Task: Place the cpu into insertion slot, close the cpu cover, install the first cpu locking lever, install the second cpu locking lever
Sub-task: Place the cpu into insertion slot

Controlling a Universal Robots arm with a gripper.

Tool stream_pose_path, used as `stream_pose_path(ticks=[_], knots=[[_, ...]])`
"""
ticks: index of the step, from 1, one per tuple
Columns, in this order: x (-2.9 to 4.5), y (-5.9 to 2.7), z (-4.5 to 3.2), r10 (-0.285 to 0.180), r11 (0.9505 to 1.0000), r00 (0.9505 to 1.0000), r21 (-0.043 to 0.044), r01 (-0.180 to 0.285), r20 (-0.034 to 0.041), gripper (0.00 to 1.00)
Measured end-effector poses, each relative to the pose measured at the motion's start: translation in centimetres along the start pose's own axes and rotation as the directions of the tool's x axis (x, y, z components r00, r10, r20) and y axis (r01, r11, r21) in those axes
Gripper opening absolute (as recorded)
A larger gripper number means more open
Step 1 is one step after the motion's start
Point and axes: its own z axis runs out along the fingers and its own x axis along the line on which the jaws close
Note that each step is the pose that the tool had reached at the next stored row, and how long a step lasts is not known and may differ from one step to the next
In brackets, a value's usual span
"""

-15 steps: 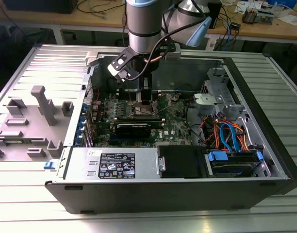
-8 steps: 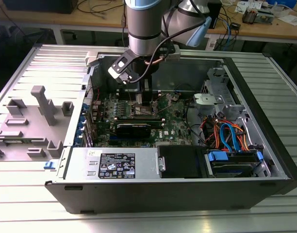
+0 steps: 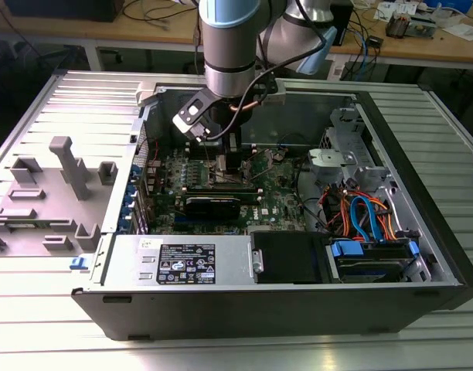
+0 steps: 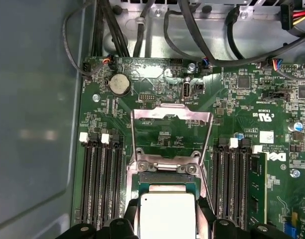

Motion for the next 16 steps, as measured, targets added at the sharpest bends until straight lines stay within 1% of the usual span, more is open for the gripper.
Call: stream_pose_path(ticks=[6, 16], knots=[[-0.01, -0.01, 0.23, 0.000, 1.0000, 1.0000, 0.0001, 0.000, 0.0001, 0.54], [-0.01, -0.02, 0.39, 0.001, 1.0000, 1.0000, 0.0001, -0.001, 0.0005, 0.54]])
